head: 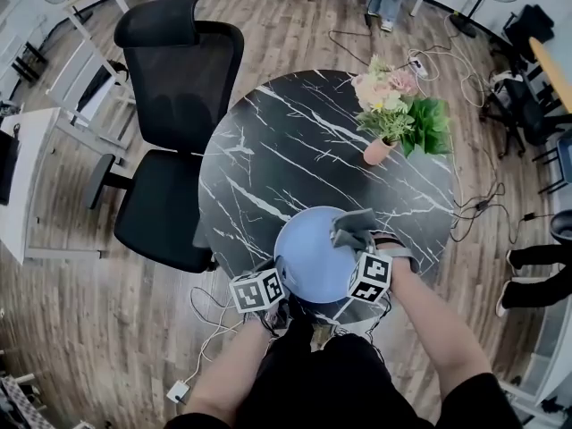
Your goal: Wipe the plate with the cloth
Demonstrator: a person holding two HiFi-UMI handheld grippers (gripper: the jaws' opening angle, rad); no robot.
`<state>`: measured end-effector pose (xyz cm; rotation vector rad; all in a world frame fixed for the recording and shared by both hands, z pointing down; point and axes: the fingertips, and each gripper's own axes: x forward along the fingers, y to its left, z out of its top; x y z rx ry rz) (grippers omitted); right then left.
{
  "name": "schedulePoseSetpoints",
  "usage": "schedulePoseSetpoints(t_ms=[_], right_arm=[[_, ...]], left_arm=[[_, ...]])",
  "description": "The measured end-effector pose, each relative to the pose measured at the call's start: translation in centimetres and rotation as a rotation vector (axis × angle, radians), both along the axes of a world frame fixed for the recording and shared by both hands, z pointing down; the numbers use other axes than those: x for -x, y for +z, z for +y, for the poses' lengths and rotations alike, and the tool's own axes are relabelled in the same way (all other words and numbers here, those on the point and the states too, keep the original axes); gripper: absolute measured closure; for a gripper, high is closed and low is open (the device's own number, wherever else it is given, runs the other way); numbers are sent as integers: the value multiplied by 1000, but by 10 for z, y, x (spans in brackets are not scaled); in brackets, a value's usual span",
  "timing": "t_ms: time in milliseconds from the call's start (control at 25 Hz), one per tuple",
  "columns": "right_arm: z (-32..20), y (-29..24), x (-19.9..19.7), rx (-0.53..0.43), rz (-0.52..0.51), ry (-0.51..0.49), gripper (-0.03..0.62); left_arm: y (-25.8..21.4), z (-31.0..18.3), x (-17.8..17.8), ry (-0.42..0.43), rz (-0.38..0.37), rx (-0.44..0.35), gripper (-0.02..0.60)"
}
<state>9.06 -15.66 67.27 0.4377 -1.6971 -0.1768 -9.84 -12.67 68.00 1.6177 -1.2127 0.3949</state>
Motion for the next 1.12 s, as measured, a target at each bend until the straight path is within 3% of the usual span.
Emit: schedulePoseSetpoints(t_ms=[560,1120], right_arm=[[54,-2,-7,51,-12,27,533],[102,0,18,123,-17,-43,533]], left_arm=[[-1,0,1,-31,-6,-4,552],[0,2,1,-44,-10,-8,552]])
